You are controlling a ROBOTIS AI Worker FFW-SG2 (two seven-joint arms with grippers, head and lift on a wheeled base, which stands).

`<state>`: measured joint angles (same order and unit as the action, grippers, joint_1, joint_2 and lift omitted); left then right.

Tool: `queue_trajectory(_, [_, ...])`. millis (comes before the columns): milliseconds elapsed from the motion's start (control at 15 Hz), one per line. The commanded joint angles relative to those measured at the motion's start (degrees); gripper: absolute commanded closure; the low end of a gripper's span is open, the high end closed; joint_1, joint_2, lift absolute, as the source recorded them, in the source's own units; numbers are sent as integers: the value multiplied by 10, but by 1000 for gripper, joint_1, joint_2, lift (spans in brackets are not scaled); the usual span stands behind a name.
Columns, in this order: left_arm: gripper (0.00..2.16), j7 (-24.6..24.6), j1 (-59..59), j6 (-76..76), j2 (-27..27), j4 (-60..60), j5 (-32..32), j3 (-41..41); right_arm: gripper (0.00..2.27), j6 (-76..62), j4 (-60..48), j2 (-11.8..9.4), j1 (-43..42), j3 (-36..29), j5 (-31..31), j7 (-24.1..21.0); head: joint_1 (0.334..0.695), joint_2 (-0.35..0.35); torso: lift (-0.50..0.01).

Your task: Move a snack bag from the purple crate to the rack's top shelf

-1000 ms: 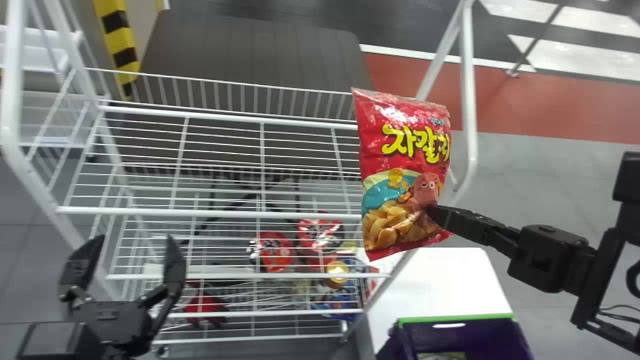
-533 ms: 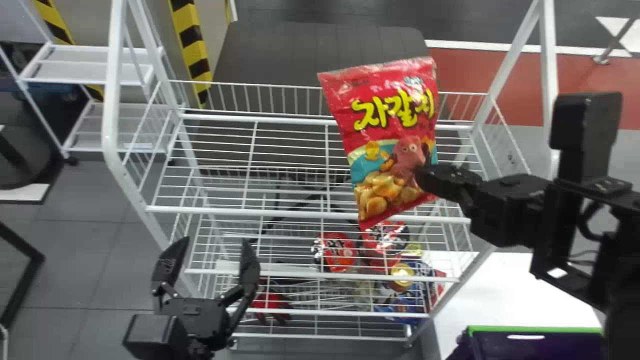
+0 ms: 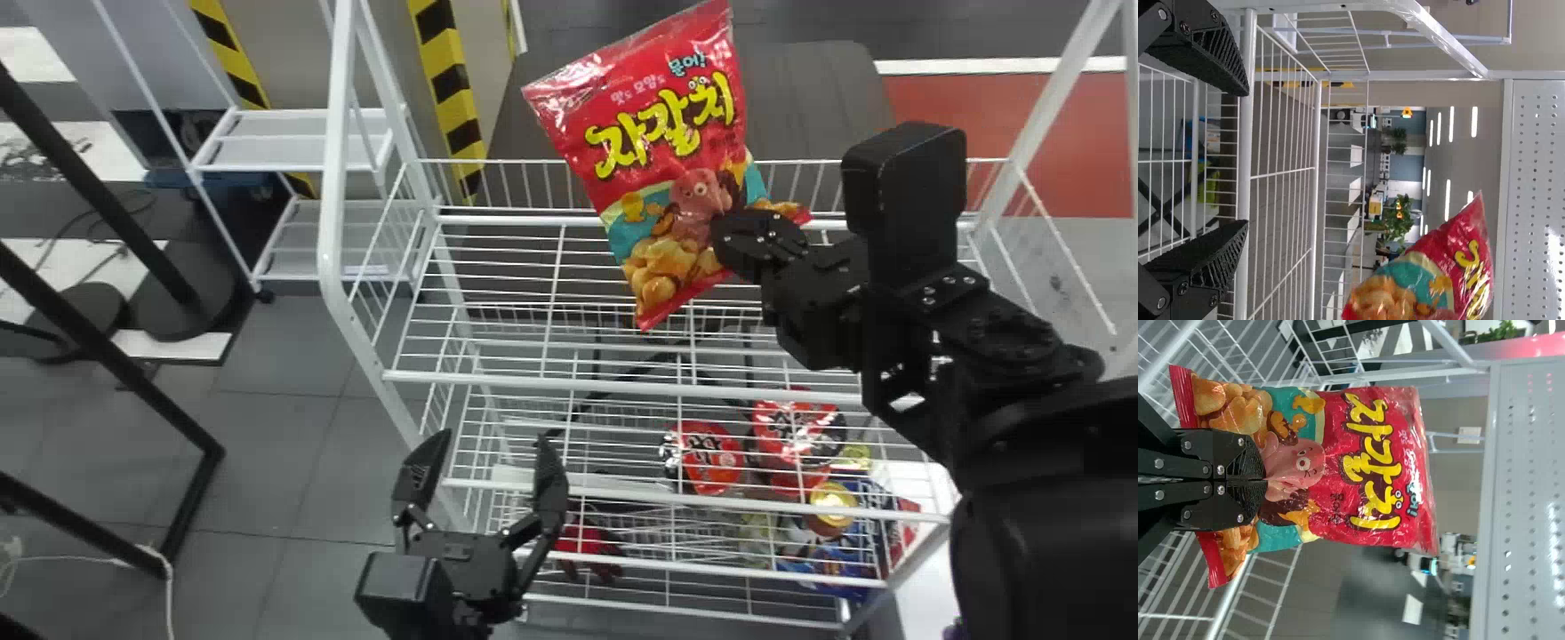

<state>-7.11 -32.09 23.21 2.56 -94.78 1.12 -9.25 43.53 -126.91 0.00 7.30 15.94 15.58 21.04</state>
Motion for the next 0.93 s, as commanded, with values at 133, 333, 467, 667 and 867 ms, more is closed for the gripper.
queue_trajectory(133, [137,0,17,21,-3,34,-1,0,1777,-119,106,1,-29,32,-5,-39,695,161,0])
queue_trajectory(333, [137,0,33,30,-3,59,-7,1,1777,-218,193,1,-40,52,-24,-75,695,188,0])
queue_trajectory(467, [137,0,41,32,-4,71,-9,1,1777,-272,251,1,-55,61,-48,-108,695,204,0])
queue_trajectory(667, [137,1,53,32,-4,82,-9,2,1777,-346,344,1,-92,75,-102,-147,695,222,0])
queue_trajectory(867, [137,3,68,32,-2,101,-12,4,1777,-413,420,1,-126,83,-165,-176,695,230,0])
